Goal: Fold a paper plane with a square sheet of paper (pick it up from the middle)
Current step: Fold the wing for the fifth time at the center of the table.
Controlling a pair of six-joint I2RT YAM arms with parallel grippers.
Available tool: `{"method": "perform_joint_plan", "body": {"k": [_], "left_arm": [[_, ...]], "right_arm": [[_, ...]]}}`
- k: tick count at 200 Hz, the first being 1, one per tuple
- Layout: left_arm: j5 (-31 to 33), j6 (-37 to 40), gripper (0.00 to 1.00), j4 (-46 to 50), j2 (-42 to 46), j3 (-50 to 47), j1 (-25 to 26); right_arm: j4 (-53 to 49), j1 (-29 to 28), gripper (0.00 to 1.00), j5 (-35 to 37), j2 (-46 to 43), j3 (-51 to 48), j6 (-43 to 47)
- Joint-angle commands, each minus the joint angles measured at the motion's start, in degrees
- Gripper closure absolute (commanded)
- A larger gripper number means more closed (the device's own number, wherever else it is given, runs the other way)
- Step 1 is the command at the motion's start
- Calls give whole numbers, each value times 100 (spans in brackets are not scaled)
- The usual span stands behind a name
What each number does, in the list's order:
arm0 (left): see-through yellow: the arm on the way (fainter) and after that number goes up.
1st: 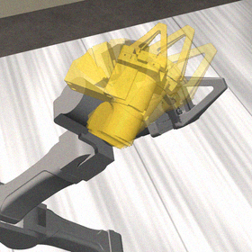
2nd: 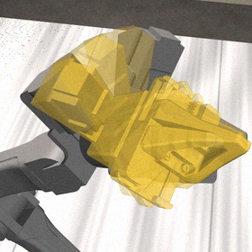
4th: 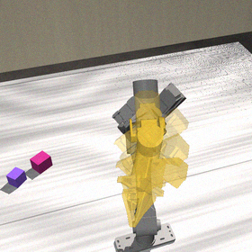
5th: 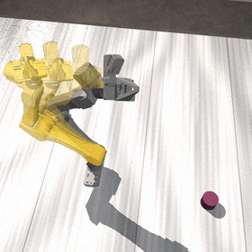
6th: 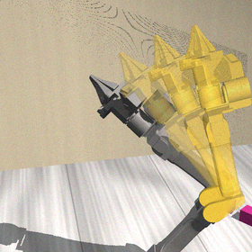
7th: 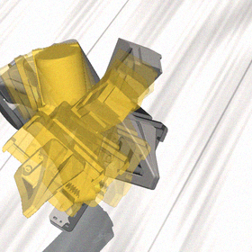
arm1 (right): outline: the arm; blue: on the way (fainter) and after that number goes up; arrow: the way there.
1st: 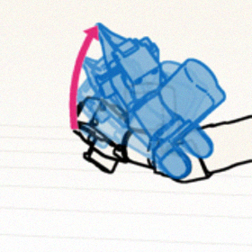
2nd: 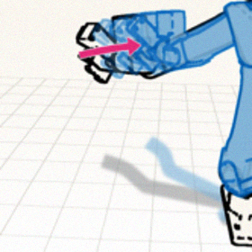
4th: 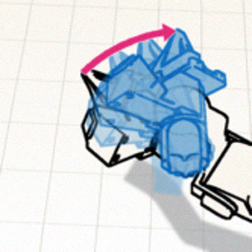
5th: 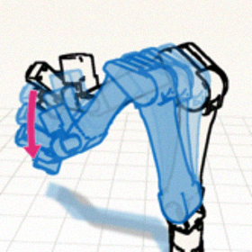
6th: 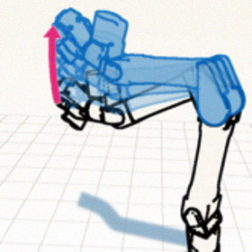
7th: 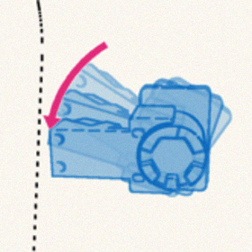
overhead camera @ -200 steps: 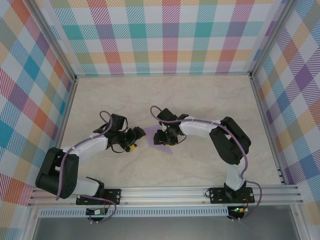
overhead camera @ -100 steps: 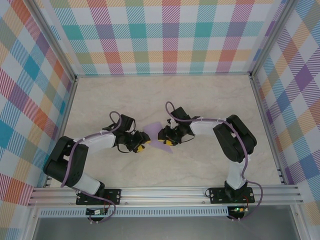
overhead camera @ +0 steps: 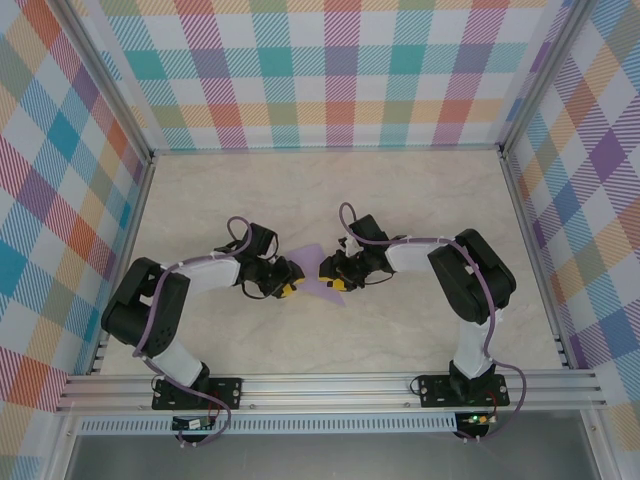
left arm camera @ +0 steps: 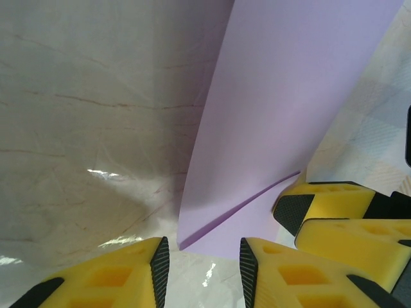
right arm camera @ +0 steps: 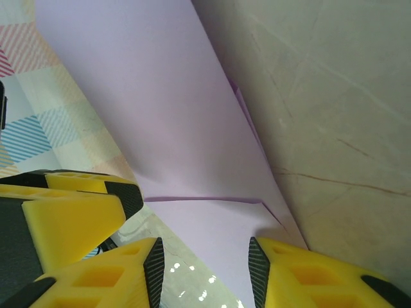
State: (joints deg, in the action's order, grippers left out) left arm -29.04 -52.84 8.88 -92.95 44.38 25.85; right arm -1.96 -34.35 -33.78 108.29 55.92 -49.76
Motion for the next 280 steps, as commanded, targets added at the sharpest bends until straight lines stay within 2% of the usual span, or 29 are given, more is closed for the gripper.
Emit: {"method": "perform_joint_plan", "body": {"k": [1, 61, 106, 139, 165, 192, 207, 228, 249, 280], "left_arm": [[31, 171, 63, 100, -112, 197, 78], [-265, 156, 63, -253, -345, 273, 113], [-455, 133, 68, -502, -269, 247, 140], [-506, 74, 72, -715, -215, 176, 164], [-498, 71, 79, -723, -241, 219, 184], [-420, 48, 94, -588, -252, 280, 177], [-360, 20, 99, -444, -216, 321, 193], [-273, -5, 100, -210, -129, 420, 201], [-218, -85, 100, -61, -33, 494, 218], [-198, -172, 100, 64, 28, 608, 242]], "right_arm": [[-183, 60, 58, 223, 254, -204, -43], [-162, 122, 59, 136, 236, -222, -44], [210, 130, 57, -154, 51, -327, 157], [-30, 130, 53, -159, 1, -135, 532], [-64, 128, 52, -76, -46, -142, 741], [-275, 124, 48, 503, -440, -187, 981], [-459, 97, 40, 928, -803, -196, 1218], [-747, -118, 32, 1826, -1295, -213, 1749], [-550, -505, 31, 2806, -1722, -449, 2364], [286, -1056, 27, 3303, -2035, -998, 3448]]}}
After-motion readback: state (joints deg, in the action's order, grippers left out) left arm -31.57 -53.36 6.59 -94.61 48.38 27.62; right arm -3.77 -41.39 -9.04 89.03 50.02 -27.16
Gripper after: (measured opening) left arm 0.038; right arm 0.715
